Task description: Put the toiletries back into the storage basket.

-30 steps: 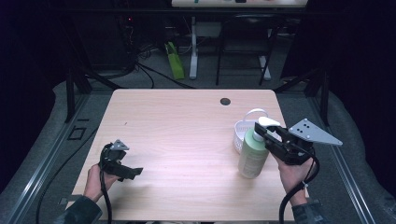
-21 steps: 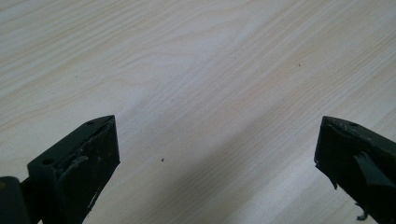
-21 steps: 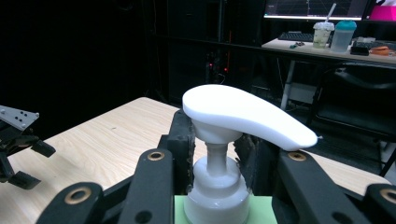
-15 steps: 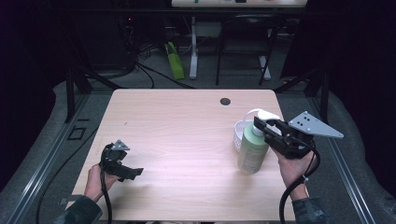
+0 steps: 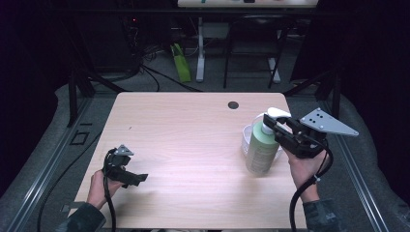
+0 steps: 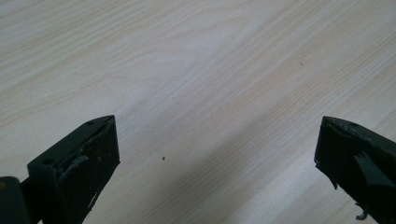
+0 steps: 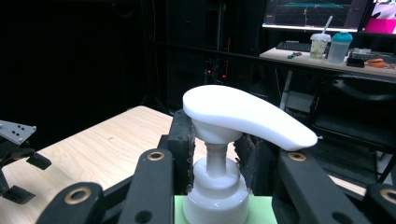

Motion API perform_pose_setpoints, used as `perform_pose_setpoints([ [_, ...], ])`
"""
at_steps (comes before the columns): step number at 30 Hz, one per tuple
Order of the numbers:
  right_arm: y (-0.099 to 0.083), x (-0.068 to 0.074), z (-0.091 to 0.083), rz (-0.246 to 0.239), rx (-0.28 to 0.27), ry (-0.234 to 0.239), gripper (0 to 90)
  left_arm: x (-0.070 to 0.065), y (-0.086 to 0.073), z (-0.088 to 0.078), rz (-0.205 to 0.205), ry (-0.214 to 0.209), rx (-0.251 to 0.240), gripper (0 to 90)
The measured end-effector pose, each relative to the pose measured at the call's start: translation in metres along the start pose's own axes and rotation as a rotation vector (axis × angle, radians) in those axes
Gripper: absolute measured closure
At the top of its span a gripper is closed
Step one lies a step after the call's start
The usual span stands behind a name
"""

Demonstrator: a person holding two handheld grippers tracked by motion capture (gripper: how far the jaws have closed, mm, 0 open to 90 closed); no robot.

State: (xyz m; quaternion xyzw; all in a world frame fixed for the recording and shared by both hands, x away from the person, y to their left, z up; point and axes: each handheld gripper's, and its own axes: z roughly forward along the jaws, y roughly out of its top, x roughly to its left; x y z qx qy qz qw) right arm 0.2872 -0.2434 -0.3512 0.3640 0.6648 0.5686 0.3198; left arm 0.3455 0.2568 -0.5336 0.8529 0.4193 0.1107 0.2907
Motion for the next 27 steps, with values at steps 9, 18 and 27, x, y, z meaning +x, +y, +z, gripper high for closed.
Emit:
perform_pose_setpoints([
  [9,0.010,-0.002,0.000,-0.010,-0.009,-0.007,68.0,0.000,0.000,0.002,-0.003,-0.003,0.001,0.0],
  [18,0.020,-0.003,-0.001,-0.018,-0.016,-0.008,67.9,0.001,0.000,0.001,-0.007,-0.003,0.001,0.0],
  [27,0.025,-0.004,-0.001,-0.020,-0.020,-0.011,68.0,0.001,0.000,0.001,-0.008,-0.007,0.003,0.0],
])
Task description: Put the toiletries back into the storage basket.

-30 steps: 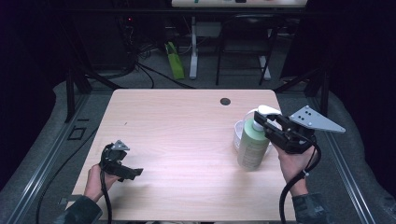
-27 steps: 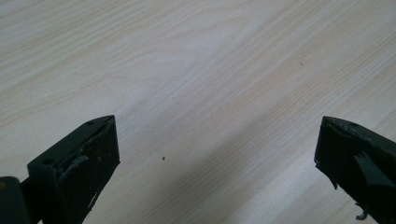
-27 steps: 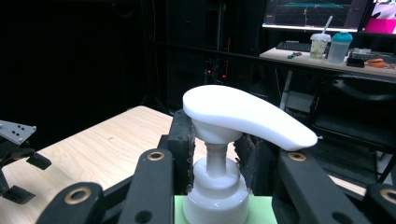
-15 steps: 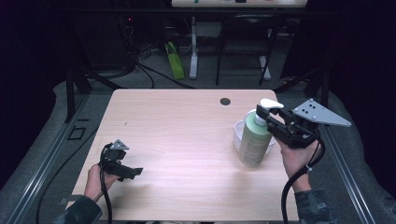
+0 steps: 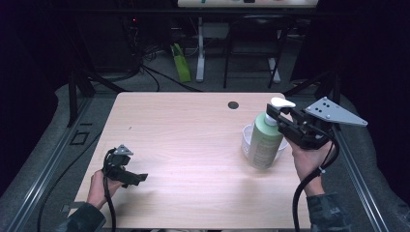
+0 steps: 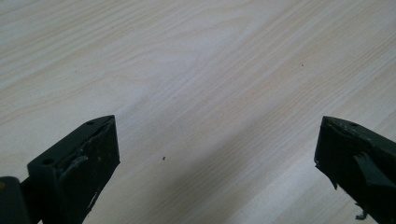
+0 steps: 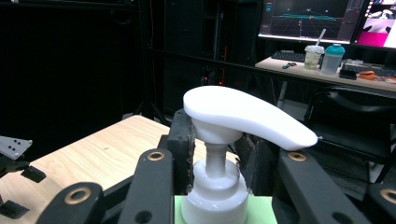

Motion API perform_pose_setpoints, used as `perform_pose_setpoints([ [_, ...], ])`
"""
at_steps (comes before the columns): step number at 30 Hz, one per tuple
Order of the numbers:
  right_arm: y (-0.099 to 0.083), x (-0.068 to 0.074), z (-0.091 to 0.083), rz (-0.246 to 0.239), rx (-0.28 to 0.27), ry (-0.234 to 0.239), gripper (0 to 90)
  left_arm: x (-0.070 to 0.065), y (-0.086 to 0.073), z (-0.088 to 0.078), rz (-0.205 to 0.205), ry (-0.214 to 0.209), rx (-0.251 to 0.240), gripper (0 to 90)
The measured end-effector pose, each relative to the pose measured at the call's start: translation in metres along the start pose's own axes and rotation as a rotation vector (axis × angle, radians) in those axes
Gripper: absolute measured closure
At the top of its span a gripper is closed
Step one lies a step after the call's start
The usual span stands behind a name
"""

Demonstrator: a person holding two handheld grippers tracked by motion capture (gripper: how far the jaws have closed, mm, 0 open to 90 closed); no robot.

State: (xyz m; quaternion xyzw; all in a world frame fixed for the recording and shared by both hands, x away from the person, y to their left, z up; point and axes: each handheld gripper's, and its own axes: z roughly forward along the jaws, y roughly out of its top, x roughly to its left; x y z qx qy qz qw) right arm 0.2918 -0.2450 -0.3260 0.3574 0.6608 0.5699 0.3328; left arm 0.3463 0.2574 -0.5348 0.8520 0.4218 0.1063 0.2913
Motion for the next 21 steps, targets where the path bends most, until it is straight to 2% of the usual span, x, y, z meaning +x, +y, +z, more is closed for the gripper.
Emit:
perform_pose_setpoints([
  [21,0.012,-0.004,0.000,0.000,-0.019,-0.005,67.9,-0.001,0.000,0.000,0.006,0.003,0.002,0.0],
])
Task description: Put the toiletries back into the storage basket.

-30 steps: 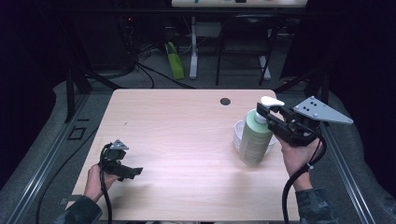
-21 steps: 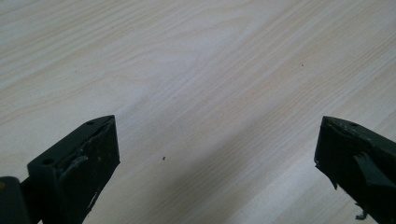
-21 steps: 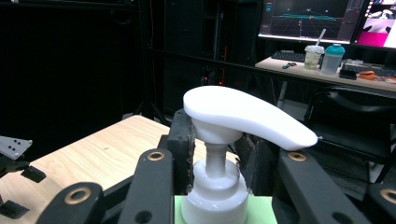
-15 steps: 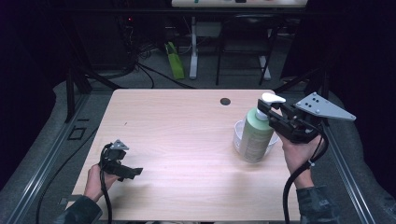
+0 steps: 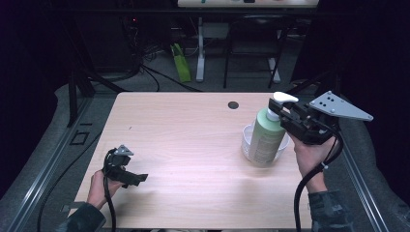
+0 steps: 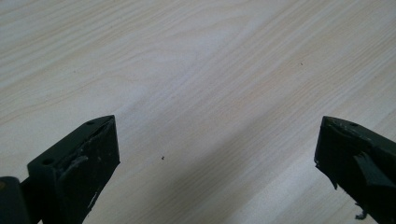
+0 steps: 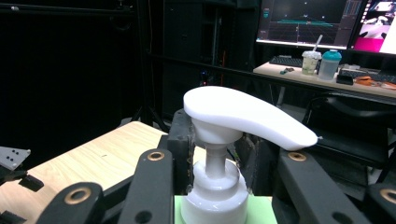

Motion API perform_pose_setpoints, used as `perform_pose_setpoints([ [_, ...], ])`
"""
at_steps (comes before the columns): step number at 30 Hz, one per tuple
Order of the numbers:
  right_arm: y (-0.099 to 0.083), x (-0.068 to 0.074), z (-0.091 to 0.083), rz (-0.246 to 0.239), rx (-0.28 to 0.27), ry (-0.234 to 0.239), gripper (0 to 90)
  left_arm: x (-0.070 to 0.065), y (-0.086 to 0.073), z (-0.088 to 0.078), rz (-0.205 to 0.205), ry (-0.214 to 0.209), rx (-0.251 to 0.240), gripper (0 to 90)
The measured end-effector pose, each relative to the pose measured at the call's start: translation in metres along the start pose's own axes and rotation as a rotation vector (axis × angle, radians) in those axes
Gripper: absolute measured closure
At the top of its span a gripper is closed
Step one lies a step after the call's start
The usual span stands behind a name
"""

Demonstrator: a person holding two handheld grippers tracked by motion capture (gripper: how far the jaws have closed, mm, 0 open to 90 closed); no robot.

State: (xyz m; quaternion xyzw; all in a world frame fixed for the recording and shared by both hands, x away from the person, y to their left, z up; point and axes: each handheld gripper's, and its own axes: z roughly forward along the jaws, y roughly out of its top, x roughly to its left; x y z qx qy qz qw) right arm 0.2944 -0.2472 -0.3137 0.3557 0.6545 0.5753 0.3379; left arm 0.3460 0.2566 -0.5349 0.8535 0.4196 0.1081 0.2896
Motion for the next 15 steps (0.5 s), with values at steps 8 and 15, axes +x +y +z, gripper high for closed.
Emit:
perform_pose_setpoints([
  [8,0.007,0.000,0.000,-0.007,-0.015,-0.001,67.9,-0.001,0.000,0.000,0.003,-0.003,0.005,0.0],
  [15,0.015,-0.002,0.001,-0.009,-0.028,-0.010,67.9,-0.001,0.000,-0.001,0.005,-0.002,0.004,0.0],
])
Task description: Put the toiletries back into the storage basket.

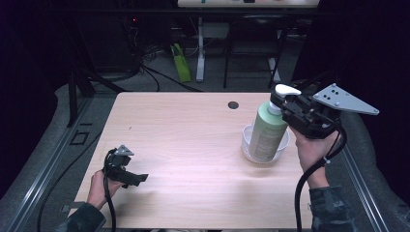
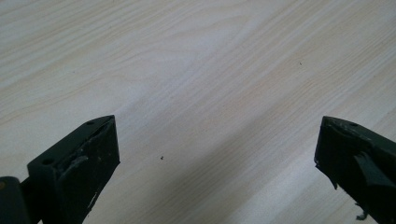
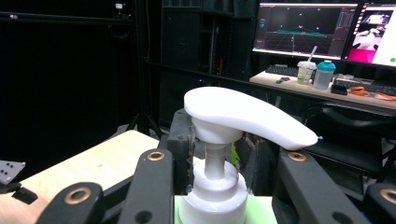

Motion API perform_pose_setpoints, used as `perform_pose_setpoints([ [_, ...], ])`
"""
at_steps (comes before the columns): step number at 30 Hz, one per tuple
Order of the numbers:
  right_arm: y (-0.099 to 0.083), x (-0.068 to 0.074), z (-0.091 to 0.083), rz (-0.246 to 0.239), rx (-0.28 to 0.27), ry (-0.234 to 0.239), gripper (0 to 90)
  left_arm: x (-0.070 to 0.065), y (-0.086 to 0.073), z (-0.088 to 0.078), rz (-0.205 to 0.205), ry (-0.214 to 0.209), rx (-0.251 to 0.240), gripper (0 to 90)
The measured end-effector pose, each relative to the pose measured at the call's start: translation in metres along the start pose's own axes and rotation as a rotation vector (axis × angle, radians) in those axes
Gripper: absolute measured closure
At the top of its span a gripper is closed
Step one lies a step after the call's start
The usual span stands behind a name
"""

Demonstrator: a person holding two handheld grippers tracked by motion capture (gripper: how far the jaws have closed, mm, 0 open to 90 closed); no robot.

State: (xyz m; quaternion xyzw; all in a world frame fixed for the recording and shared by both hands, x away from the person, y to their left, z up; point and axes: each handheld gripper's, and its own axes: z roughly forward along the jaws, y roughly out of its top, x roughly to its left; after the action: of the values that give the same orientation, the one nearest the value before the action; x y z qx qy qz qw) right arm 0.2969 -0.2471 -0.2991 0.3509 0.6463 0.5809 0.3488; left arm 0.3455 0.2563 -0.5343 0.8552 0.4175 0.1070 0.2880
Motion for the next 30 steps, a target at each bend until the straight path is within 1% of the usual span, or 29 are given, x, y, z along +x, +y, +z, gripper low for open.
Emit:
perform_pose_setpoints([
  [15,0.009,-0.008,0.007,0.004,-0.008,-0.027,67.9,0.000,0.000,0.001,-0.001,-0.003,0.004,0.0],
  [23,0.015,-0.010,0.012,-0.006,-0.008,-0.044,68.0,0.000,0.000,0.001,0.003,-0.006,0.005,0.0],
  [27,0.019,-0.010,0.014,-0.025,-0.008,-0.054,67.9,0.000,0.000,0.001,0.006,-0.009,0.004,0.0],
  [30,0.020,-0.011,0.017,-0.023,-0.011,-0.058,67.9,-0.001,0.000,0.002,0.007,-0.009,0.004,0.0],
])
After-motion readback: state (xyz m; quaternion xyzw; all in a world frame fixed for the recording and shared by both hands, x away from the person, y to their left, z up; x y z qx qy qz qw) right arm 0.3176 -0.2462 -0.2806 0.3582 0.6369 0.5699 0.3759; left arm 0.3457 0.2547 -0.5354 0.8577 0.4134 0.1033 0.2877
